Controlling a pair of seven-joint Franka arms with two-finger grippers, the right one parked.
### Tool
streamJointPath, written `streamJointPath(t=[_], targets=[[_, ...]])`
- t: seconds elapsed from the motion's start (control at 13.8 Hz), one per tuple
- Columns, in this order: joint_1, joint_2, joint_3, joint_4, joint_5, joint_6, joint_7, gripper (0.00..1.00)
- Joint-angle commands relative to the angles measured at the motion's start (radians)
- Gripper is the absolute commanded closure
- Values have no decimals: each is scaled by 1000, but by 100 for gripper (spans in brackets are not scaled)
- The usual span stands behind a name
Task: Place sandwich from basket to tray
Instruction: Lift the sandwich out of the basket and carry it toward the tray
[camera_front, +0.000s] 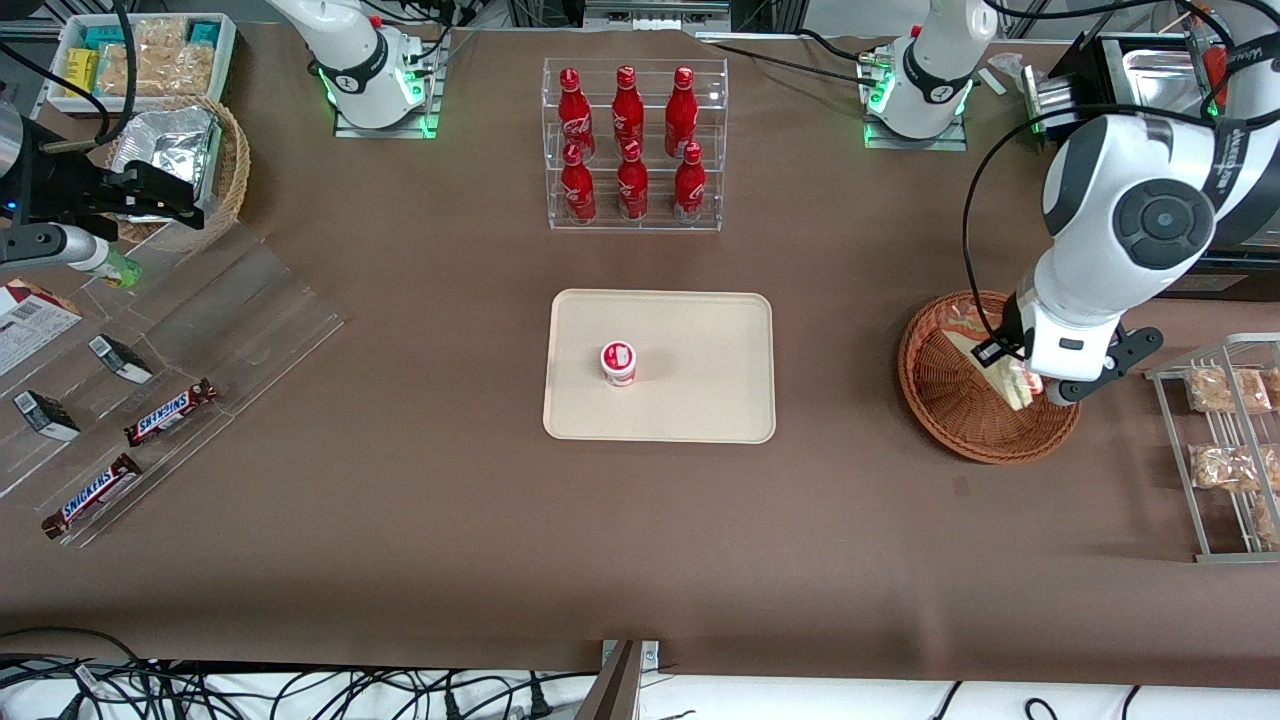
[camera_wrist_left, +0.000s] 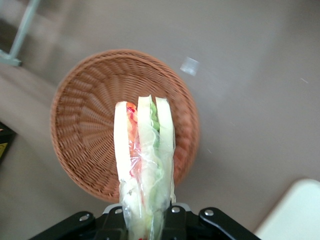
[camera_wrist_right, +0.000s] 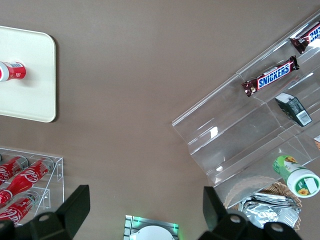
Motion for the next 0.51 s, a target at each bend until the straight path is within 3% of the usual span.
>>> streamJointPath(t=[0.0,0.44], targets=[[-2,25,-38,109,-68,-64,108,100],[-19,72,-211,169,-48,-60,215,100]])
